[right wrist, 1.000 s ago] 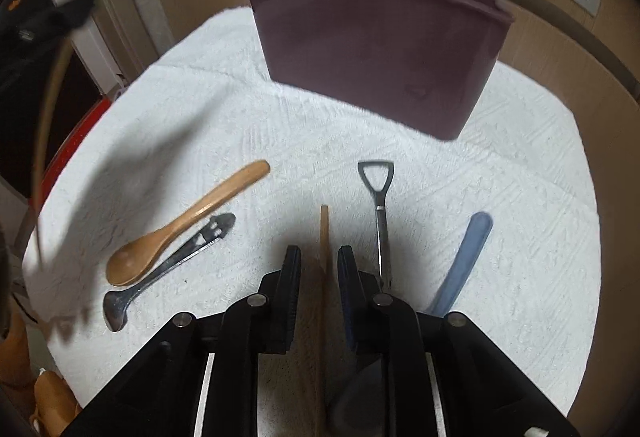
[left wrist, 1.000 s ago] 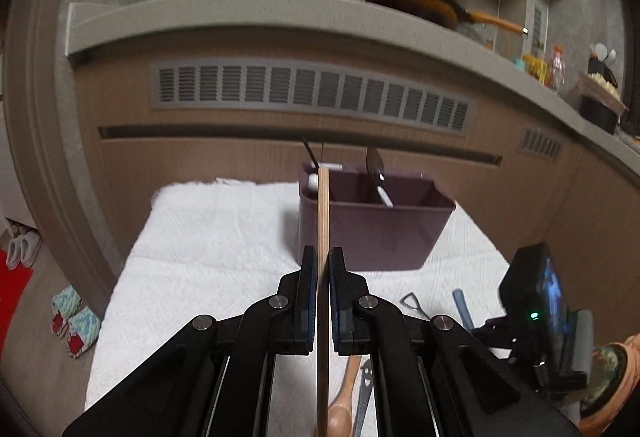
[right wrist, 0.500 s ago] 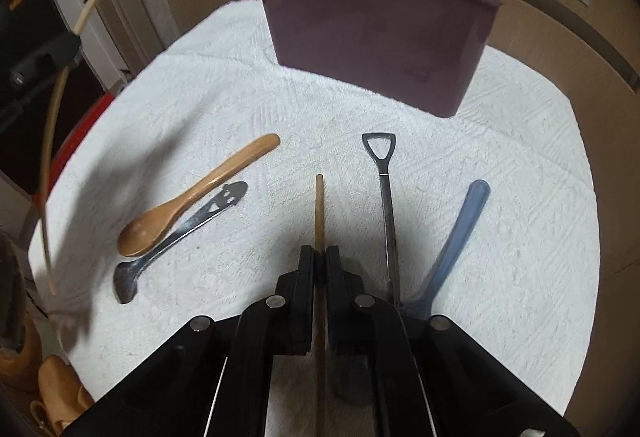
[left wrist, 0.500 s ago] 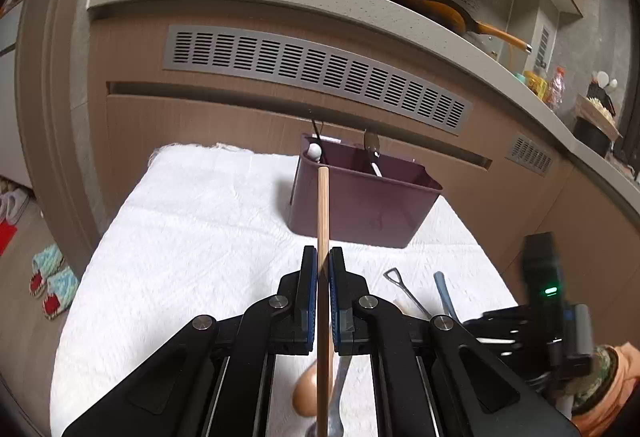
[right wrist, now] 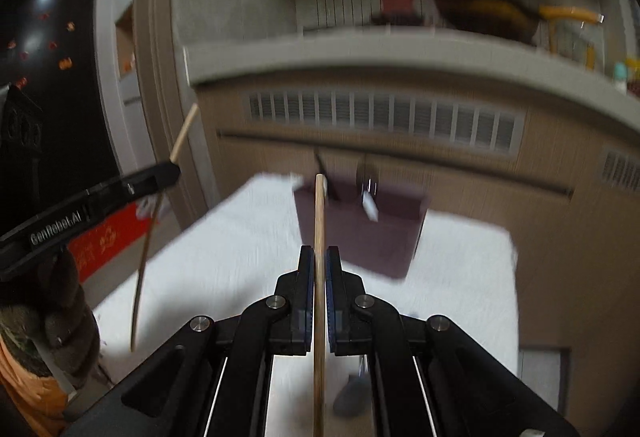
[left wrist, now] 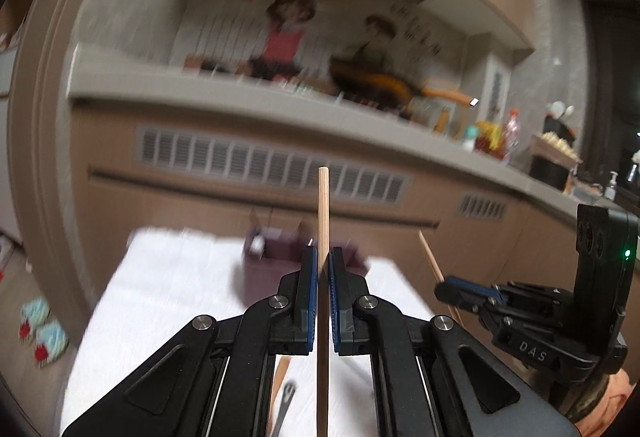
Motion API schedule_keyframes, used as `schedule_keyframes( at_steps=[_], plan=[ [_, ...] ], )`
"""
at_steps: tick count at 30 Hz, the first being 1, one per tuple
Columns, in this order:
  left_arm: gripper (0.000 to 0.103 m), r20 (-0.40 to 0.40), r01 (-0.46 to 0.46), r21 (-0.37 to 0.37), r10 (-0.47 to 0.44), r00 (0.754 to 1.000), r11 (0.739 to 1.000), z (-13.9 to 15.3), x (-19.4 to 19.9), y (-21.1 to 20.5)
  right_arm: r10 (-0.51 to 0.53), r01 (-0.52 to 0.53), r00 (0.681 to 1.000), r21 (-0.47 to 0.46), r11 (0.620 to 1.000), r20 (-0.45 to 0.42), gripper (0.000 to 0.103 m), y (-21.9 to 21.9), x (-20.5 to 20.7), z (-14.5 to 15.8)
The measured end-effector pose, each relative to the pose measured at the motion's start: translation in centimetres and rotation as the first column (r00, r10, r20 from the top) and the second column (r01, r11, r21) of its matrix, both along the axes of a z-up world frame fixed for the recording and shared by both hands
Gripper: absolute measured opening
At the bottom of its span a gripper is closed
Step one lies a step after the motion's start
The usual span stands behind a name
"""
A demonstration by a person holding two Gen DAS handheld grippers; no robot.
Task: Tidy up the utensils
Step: 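Lift both chopsticks upright and carry them toward the purple caddy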
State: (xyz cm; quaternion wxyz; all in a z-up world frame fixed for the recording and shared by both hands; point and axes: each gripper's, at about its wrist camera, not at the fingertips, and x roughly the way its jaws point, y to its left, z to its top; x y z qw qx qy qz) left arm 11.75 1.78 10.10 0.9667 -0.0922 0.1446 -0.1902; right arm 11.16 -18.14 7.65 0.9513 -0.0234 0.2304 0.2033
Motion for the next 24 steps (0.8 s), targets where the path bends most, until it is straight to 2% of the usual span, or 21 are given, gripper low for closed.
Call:
schedule_keyframes(
  at_steps=[5, 8, 13, 16, 18, 21, 24],
  plan=[
    [0.006, 0.128, -0.009, -0.027, 0.013, 0.992, 1.0, 3.6, 2.4, -1.1, -0.007, -0.013, 0.982, 0.106, 0.994, 0.188, 0.006, -1.0, 1.7, 4.8],
    [0.006, 0.185, -0.017, -0.043, 0.024, 0.982, 0.999, 4.6, 5.6, -1.4, -0.012, -0.021, 0.972, 0.134, 0.991, 0.235, 0.006, -0.9, 4.7, 5.9],
    [0.006, 0.232, -0.012, -0.079, 0.03, 0.972, 0.997, 4.9, 11.9, -1.9, -0.045, -0.006, 0.945, 0.153, 0.988, 0.325, 0.006, -1.2, 10.0, 6.6],
    [0.006, 0.237, -0.006, -0.089, 0.027, 0.971, 0.996, 4.9, 15.4, -2.3, -0.066, 0.011, 0.948, 0.177, 0.984, 0.311, 0.006, -1.7, 14.1, 6.5],
    [0.006, 0.205, -0.009, -0.085, 0.026, 0.978, 0.996, 4.6, 17.6, -2.4, -0.059, 0.01, 0.959, 0.176, 0.984, 0.276, 0.006, -2.0, 16.4, 6.4],
    [0.006, 0.121, -0.005, -0.052, 0.011, 0.993, 0.999, 3.2, 19.9, -2.4, -0.022, -0.007, 0.983, 0.156, 0.988, 0.181, 0.006, -2.7, 18.7, 5.2],
    [0.006, 0.047, 0.0, -0.002, 0.0, 0.999, 1.0, 0.8, 20.6, -2.1, 0.051, -0.054, 0.998, 0.081, 0.995, 0.033, 0.006, -2.9, 19.1, 2.1]
  ],
)
